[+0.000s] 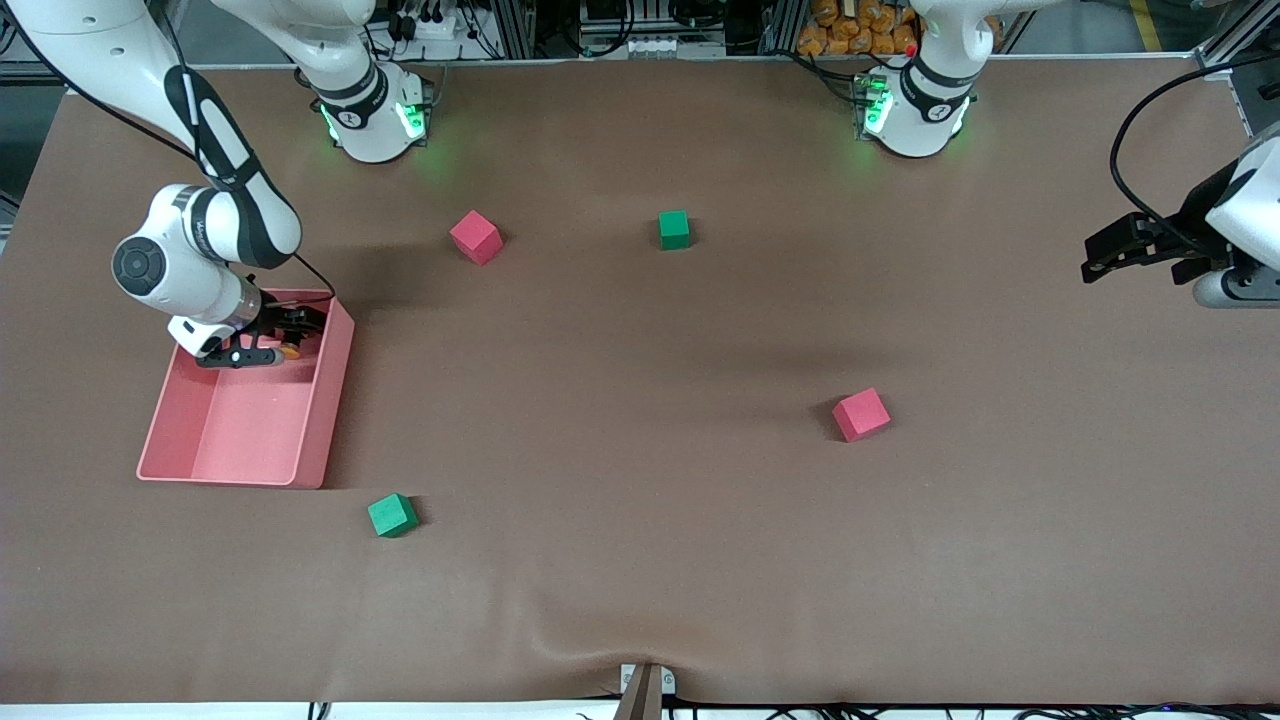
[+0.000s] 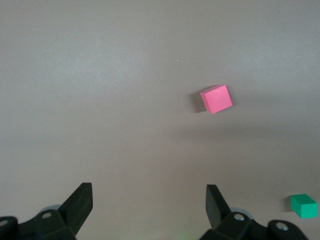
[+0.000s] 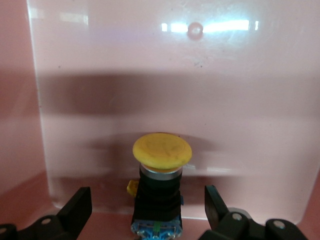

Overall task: Place and upright button with both arms
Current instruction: 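Close the right gripper on the button's black body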

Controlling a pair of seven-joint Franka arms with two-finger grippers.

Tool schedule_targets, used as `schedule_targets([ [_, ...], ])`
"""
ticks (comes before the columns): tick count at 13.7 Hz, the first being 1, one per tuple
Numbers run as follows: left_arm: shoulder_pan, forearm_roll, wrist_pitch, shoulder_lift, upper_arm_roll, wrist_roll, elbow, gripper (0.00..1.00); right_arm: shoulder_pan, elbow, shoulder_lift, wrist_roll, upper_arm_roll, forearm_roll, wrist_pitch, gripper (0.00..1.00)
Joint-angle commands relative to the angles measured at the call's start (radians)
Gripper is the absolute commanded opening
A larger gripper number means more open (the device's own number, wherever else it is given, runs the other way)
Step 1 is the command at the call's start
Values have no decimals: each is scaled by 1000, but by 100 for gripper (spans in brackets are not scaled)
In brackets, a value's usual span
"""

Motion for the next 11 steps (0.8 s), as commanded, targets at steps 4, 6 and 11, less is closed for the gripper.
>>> schedule_targets([
  [4, -6, -14, -10, 4, 0, 9, 16, 100, -5, -1, 18, 4, -2, -25, 47, 100],
  [6, -6, -14, -10, 3, -10, 11, 18, 100, -5, 0, 20, 4, -2, -25, 47, 100],
  [11, -8, -14, -11, 3, -17, 12, 18, 100, -2, 8, 38, 2, -2, -25, 47, 100],
])
